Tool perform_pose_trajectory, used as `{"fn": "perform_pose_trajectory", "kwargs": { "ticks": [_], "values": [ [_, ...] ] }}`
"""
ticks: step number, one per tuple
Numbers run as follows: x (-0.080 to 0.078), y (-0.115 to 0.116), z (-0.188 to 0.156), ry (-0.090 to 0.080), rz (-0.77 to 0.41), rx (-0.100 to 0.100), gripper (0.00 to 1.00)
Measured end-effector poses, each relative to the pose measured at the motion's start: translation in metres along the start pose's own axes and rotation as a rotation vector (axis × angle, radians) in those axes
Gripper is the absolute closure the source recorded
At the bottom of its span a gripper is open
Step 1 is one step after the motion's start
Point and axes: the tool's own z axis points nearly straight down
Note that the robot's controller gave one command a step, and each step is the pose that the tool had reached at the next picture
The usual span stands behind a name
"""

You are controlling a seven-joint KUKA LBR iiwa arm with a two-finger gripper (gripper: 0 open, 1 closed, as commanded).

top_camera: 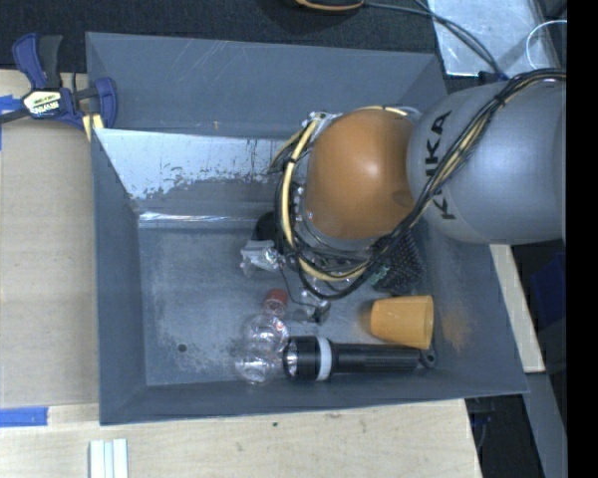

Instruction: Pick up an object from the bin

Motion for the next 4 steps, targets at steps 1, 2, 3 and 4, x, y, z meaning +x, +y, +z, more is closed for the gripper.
{"fn": "perform_pose_trajectory", "kwargs": {
  "ticks": [1, 2, 3, 4],
  "values": [
    [0.0102, 0.0095, 0.0432, -0.027, -0.014, 0.015, 0.0],
    [0.0179, 0.0155, 0.0475, -0.011, -0.391, 0.006, 1.0],
    [0.0178, 0.0155, 0.0475, -0.011, -0.39, 0.006, 1.0],
    [0.0182, 0.0157, 0.0434, -0.011, -0.388, 0.006, 1.0]
  ]
}}
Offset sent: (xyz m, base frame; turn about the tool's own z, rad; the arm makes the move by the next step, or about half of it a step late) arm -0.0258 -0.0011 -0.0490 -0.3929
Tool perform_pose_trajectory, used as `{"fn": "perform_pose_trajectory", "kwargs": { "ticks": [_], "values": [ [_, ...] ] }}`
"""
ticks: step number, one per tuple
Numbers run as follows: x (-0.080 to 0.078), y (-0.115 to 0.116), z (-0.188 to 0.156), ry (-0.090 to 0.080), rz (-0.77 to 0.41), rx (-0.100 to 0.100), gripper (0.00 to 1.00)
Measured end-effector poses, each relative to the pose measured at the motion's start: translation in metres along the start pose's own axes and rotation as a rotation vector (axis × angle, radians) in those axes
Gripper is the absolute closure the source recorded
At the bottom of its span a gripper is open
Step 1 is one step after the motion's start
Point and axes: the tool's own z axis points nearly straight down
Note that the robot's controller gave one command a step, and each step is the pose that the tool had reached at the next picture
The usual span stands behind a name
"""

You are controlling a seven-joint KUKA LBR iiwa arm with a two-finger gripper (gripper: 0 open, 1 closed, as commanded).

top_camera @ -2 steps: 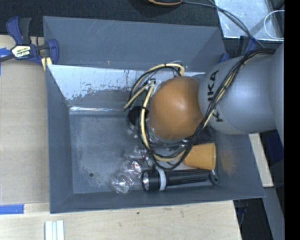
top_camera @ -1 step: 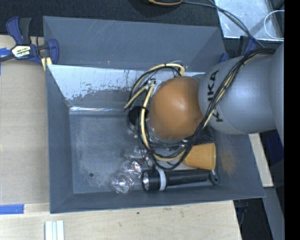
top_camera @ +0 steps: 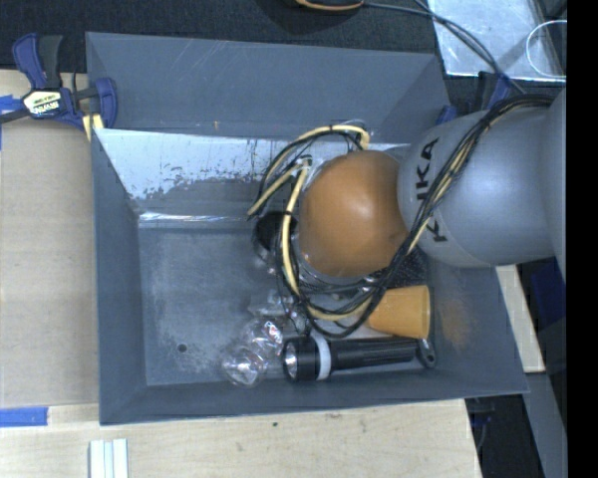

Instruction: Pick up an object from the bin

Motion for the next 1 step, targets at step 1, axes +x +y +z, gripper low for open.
{"fn": "perform_pose_trajectory", "kwargs": {
  "ticks": [1],
  "values": [
    [0.0008, 0.0018, -0.0116, 0.005, 0.0, -0.008, 1.0]
  ]
}}
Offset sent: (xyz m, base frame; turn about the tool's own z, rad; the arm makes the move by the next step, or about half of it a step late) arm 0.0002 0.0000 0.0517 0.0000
